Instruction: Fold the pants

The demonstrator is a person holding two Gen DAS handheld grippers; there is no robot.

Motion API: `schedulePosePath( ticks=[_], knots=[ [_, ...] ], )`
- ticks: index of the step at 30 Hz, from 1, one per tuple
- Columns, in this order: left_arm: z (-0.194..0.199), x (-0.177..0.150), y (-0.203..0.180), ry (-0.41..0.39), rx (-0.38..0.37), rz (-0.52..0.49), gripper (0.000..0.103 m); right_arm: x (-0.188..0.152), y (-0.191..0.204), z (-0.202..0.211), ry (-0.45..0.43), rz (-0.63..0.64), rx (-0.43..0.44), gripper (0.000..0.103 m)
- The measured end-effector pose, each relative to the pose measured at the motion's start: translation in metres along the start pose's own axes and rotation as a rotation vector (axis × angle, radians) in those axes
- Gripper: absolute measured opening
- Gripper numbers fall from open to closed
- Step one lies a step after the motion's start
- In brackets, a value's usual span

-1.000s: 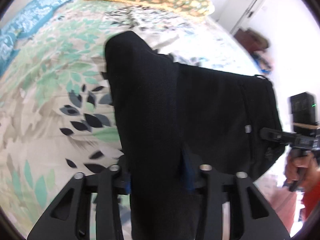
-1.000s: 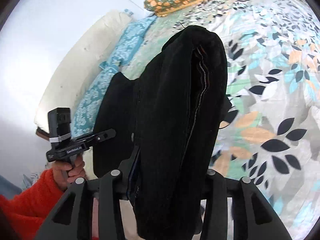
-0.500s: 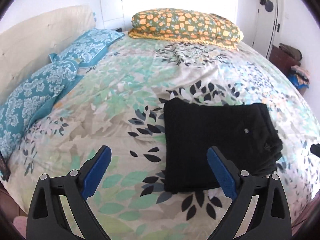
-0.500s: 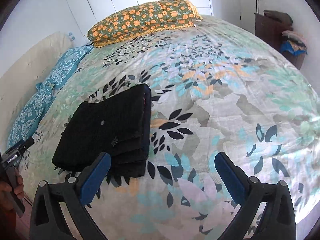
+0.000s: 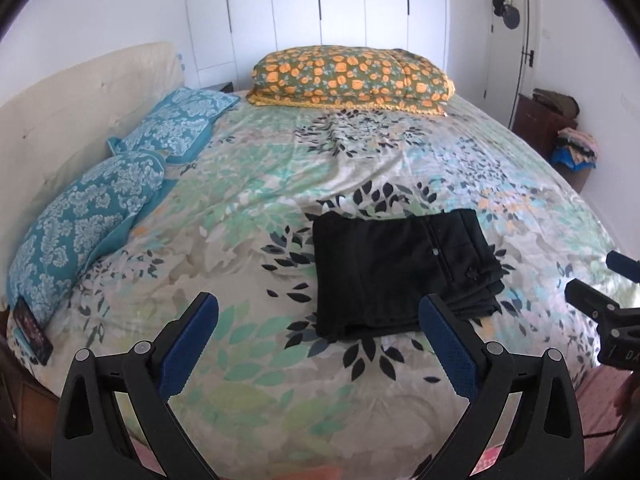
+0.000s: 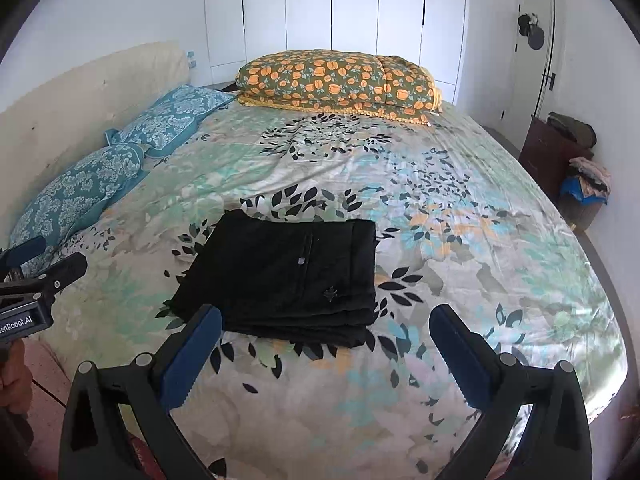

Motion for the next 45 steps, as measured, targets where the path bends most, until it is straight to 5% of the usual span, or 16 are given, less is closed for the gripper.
schedulePosePath(
  ticks=[9,16,24,31,39,43,45],
  knots=[
    [0.004,-0.035,0.0,0.077,0.003,0.004,0.102,-0.047,0.016,0.01,0.056,0.05,-0.062,0.103],
    [0.007,-0.039,0.0,0.099,-0.009,0.025,0.102,-0.044,0.02,0.024,0.04,0.034,-0.056,0.103],
    [0.019,-0.027,-0.003,0.045,0.002,-0.037,0.103,-0.034,0.028,0.037,0.007,0.081,-0.064,0.103],
    [0.04,-0.014,0.0,0.015,-0.037,0.011,0.103,-0.024,0.024,0.052,-0.022,0.067,-0.074,0.103],
    [0.031,-0.027,-0.012,0.044,0.006,-0.032,0.103,-0.033,0.028,0.035,0.023,0.056,-0.053,0.103],
    [0.023,-0.033,-0.018,0.068,0.105,-0.072,0.103,-0.035,0.026,0.033,0.029,0.045,-0.059,0.103],
    [0.02,-0.036,-0.019,0.093,0.083,-0.054,0.102,-0.036,0.026,0.032,0.036,0.049,-0.069,0.103]
  ],
)
Point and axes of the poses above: each gripper's, at about its wrist camera, not at the fingertips, and z roughly against the way its jaws point, y to its left, x to its top, the point moved 4 cm from there along -z, roughly the way its jaws point, and after that the axes turned 10 degrees about y, right-handed, at the moved point
